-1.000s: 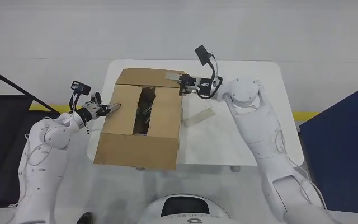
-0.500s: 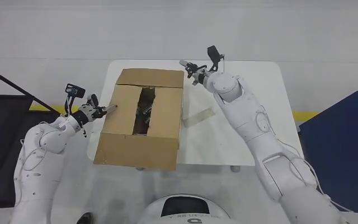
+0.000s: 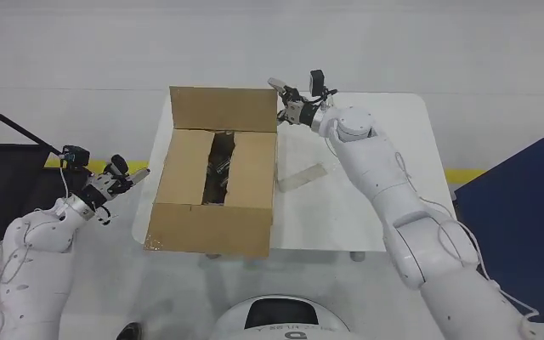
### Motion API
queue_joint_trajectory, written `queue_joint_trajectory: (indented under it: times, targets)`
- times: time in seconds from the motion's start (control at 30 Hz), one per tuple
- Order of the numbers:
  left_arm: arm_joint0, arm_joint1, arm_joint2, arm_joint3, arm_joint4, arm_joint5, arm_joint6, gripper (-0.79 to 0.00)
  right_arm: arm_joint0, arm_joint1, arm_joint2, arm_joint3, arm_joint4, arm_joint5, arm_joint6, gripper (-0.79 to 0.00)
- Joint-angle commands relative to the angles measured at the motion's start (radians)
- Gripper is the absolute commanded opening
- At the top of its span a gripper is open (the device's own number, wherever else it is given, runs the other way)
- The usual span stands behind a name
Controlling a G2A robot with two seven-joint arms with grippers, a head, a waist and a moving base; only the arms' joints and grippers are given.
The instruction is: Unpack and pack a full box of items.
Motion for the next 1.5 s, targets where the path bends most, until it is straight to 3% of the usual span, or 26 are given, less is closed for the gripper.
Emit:
queue_joint_trajectory:
  times: [0.0,0.33,0.5,0.77,1.03,1.13,1.47]
  targets:
    - [0.013,0.005,-0.024,0.011,0.008,-0.015,0.008,0.0,0.002,-0.002,0.008,0.007,0.03,-0.024,0.031,0.0]
    - [0.074,0.02,-0.044,0.011,0.282,-0.126,0.094,0.0,0.016,0.008,0.017,0.034,0.063,-0.094,0.287,0.0]
    - [0.161,0.035,-0.01,-0.099,0.468,-0.126,0.214,0.0,0.011,0.009,0.01,0.03,0.052,-0.101,0.286,0.0]
    - [0.27,0.094,0.063,-0.171,0.693,-0.126,0.43,0.0,-0.01,0.007,-0.009,0.015,0.021,-0.089,0.253,0.0]
    - [0.302,0.176,0.137,-0.16,0.655,-0.126,0.713,0.0,-0.033,0.009,-0.015,-0.007,0.002,-0.09,0.229,0.0]
    - [0.28,0.206,0.159,-0.157,0.664,-0.126,0.737,0.0,-0.043,0.016,-0.01,-0.012,-0.005,-0.098,0.231,0.0]
    - [0.224,0.248,0.195,-0.159,0.473,-0.126,0.773,0.0,-0.068,0.037,0.016,-0.046,0.001,-0.124,0.294,0.0]
